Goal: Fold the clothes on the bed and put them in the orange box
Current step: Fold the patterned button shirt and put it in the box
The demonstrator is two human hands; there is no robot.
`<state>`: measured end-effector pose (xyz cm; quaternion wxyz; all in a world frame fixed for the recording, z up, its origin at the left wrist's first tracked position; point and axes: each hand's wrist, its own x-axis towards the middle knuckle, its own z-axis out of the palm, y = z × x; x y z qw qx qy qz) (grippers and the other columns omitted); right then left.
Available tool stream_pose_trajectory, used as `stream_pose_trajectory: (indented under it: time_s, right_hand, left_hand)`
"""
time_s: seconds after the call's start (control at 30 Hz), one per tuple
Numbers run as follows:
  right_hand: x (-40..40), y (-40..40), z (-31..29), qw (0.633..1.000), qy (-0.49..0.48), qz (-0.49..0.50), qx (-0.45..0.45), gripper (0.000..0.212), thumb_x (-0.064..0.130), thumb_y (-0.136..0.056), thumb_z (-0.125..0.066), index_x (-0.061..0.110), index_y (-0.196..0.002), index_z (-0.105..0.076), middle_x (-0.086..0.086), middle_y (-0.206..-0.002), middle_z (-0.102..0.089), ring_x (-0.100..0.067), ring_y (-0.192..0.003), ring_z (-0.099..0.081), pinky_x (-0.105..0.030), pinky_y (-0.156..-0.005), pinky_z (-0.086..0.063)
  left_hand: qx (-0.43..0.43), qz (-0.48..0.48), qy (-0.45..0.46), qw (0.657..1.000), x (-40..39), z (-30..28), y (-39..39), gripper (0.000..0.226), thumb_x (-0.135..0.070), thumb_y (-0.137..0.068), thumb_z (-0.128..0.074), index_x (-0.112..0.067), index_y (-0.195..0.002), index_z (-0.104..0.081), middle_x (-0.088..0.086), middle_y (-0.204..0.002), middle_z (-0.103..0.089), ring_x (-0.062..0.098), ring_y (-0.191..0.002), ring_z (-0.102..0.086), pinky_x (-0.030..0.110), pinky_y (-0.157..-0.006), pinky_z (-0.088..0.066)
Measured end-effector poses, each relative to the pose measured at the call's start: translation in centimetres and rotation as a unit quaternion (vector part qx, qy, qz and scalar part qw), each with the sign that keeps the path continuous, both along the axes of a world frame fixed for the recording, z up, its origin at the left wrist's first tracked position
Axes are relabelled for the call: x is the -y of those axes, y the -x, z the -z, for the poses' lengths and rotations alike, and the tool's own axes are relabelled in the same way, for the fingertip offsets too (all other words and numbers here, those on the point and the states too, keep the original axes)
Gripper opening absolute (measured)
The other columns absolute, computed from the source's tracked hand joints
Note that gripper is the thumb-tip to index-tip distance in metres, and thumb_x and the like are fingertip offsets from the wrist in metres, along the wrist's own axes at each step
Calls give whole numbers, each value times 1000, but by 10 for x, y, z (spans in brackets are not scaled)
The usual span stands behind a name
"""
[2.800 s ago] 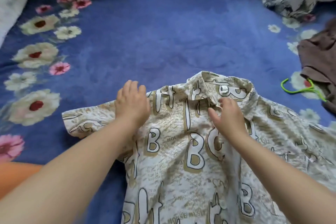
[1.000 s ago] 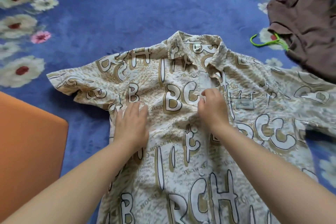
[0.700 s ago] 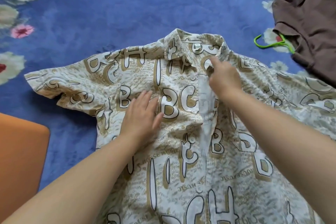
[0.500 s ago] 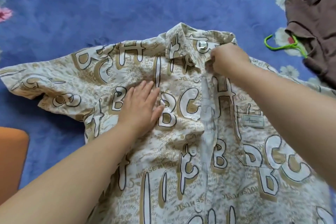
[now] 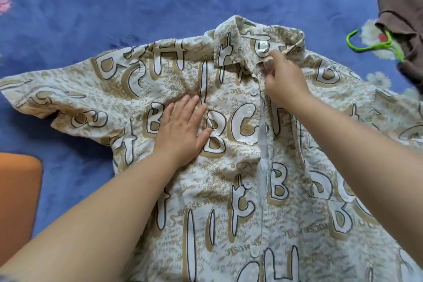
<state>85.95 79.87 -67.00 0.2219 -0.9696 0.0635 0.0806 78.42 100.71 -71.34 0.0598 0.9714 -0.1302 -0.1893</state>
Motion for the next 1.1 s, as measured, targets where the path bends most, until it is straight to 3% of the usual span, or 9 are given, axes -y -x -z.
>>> stream_pose_trajectory:
  time_s: [0.13,0.23,0.37,0.43,0.5,0.67,0.83,0.93,1.1]
  right_hand:
    - [-6,83,-12,992,-100,68,46,26,7,-94,-41,-1,-116,-52,1,-79,-50,-3,-60,-40,-11,-52,-34]
    - [-17,152,-18,984,-143,84,-62,26,13,-96,-43,1,-116,-55,0,-79,-54,-9,-61,-48,-16,-54,-38]
    - [-39,219,-27,968,-154,70,-183,45,17,-94,-48,8,-137,-40,-9,-119,-57,-22,-105,-55,-31,-87,-43]
    - [-50,242,-29,965,-152,85,-198,46,16,-93,-48,9,-138,-37,-11,-115,-58,-24,-100,-57,-32,-81,-45]
    - [-57,258,-27,958,-142,117,-221,45,18,-93,-47,8,-136,-37,-2,-91,-54,-17,-76,-52,-31,-65,-44]
    - [-66,309,-32,949,-94,145,-263,15,19,-87,-52,4,-87,-51,-13,-80,-54,-21,-68,-44,-29,-57,-29]
    - [-87,379,-41,932,-128,148,-305,31,19,-83,-59,13,-64,-35,-2,-63,-39,-18,-59,-37,-28,-50,-22]
    - [-93,412,-38,928,-128,178,-300,30,11,-81,-60,15,-63,-36,-3,-62,-42,-16,-56,-38,-27,-50,-25]
    - [-105,438,-32,927,-124,187,-302,22,8,-89,-55,10,-68,-49,-2,-67,-52,-11,-54,-44,-19,-47,-33]
  left_hand:
    - [11,-31,58,998,1,-16,18,56,-41,-99,-26,-23,-149,-8,-1,-158,0,14,-144,6,34,-115,8]
    - [25,-50,82,995,-8,-26,59,53,-37,-99,-29,-20,-148,-17,-1,-156,-8,15,-144,0,36,-116,4]
    - [40,28,73,996,-33,-36,126,58,-48,-89,-30,-14,-133,-44,12,-143,-38,28,-136,-30,44,-112,-20]
    - [66,79,80,992,-47,-35,158,53,-50,-85,-33,-11,-116,-49,19,-120,-58,32,-116,-48,44,-98,-38]
    - [65,119,77,988,-60,-35,187,52,-56,-92,-23,-12,-110,-45,19,-110,-62,29,-107,-43,43,-92,-34]
    - [22,204,-25,978,-92,-35,262,76,-70,-86,-13,-15,-112,-58,11,-103,-65,28,-97,-62,46,-92,-30]
    - [20,232,-25,972,-125,-38,328,86,-82,-67,-26,-15,-118,-44,9,-107,-65,28,-98,-64,43,-89,-31]
    - [28,206,-6,978,-131,-39,355,70,-50,-45,-75,-15,-99,-49,6,-88,-62,26,-81,-55,34,-66,-34]
    - [49,125,-34,990,-141,-42,354,48,-4,-19,-86,-14,-57,-58,2,-57,-52,23,-51,-49,22,-43,-23]
